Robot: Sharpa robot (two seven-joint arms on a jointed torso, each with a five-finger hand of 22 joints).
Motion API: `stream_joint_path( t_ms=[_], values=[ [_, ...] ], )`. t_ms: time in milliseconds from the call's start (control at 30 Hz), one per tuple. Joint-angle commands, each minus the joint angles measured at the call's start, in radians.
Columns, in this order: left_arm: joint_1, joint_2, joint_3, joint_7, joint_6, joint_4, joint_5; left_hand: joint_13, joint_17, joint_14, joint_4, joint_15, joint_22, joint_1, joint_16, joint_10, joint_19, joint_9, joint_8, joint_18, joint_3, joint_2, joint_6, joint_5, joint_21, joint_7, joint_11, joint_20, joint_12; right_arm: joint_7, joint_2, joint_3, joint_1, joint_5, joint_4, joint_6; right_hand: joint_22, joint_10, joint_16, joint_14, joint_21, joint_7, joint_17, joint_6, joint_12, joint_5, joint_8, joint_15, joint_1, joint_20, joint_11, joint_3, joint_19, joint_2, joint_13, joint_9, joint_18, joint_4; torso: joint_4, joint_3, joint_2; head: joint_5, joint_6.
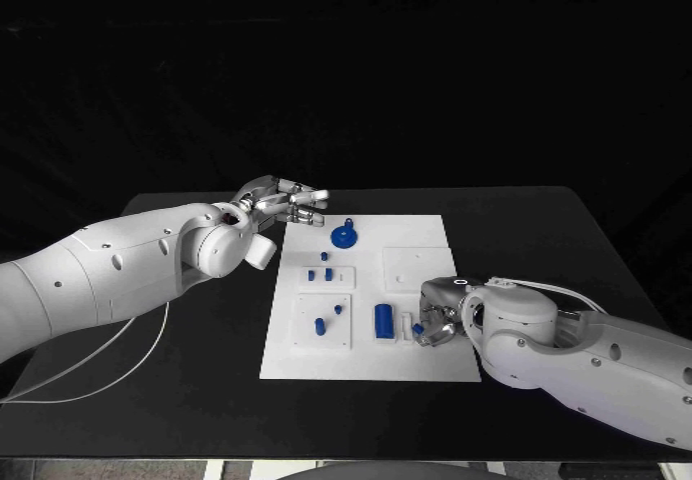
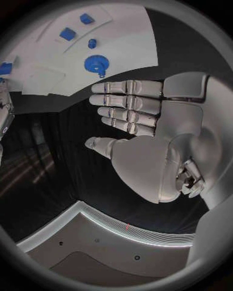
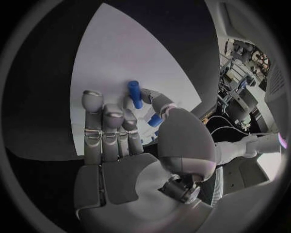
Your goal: Assemble the parts on the task board
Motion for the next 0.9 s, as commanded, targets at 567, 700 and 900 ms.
stream_joint_path(
  t_ms=[567,700,900],
  values=[
    [0.000,0.002,0.001,0.004,0.011,0.003,-0.006,0.001,0.001,-0.009,0.004,-0.001,0.001,-0.001,0.003,-0.004,-0.003,0.000,-0.001,-0.007,0.001,0.007,-0.009,-0.006,0.005,0.000,0.001,0.002,-0.001,-0.077,-0.045,0.067,-0.021,0.345,-0.031,-0.067,0.001,0.011,-0.004,0.002,-0.013,-0.014,-0.006,0.037,-0.008,-0.017,0.004,-0.015,-0.005,-0.014,-0.014,0.164,0.046,0.014,-0.005,-0.944,0.014,-0.124,-0.0004,-0.0012,0.000,-0.004,0.002],
    [0.000,0.002,0.001,0.004,0.011,0.003,-0.007,0.001,0.001,-0.009,0.004,-0.001,0.001,-0.001,0.003,-0.004,-0.003,0.000,-0.001,-0.007,0.001,0.007,-0.009,-0.006,0.005,0.000,0.001,0.002,-0.001,-0.066,-0.045,0.089,-0.021,0.411,-0.031,-0.096,-0.003,0.014,-0.004,0.003,-0.015,-0.017,-0.006,0.045,-0.008,-0.028,0.004,-0.016,-0.001,-0.015,-0.015,0.120,0.047,0.022,-0.005,-0.943,0.012,-0.123,0.0013,-0.0008,0.000,-0.008,0.001],
    [0.000,0.002,0.000,0.004,0.012,0.003,-0.010,0.001,0.001,-0.009,0.004,-0.001,0.001,-0.001,0.003,-0.004,-0.003,0.000,-0.001,-0.007,0.001,0.007,-0.009,-0.006,0.005,0.000,0.001,0.002,-0.001,-0.055,-0.043,0.104,-0.020,0.497,-0.033,-0.114,-0.006,0.016,-0.005,0.003,-0.012,-0.021,-0.006,0.057,-0.007,-0.035,0.004,-0.018,0.000,-0.017,-0.017,0.096,0.048,0.031,-0.004,-0.941,0.010,-0.124,0.0016,-0.0021,0.000,-0.008,0.001]
  ],
)
